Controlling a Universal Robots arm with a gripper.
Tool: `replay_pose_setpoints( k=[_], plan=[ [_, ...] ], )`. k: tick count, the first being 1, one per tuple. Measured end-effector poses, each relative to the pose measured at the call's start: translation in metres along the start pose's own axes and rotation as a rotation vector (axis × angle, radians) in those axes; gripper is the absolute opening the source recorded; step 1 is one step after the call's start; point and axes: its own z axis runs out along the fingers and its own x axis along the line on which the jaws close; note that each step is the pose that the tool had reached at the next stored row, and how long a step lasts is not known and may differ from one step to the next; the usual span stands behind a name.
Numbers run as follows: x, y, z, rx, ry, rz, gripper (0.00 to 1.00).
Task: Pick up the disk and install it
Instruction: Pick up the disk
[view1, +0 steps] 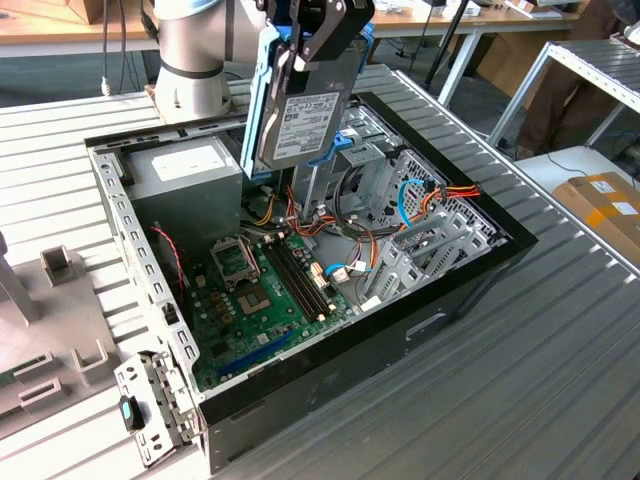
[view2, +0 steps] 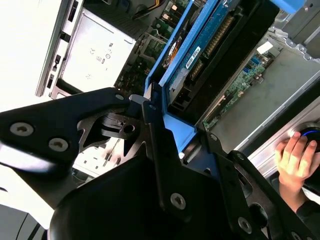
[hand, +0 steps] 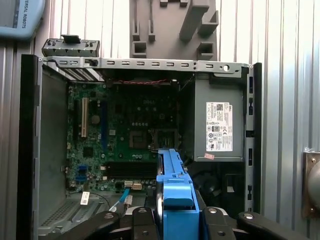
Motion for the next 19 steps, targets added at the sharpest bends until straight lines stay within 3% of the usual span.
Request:
replay_pose_setpoints(
  k=[7, 19],
  plan=[
    [0.0011, -0.0072, 0.0004, 0.0, 0.0, 0.0, 0.37],
    [0.0037, -0.0254, 0.0013, 0.0, 0.0, 0.0, 0.37]
  ],
)
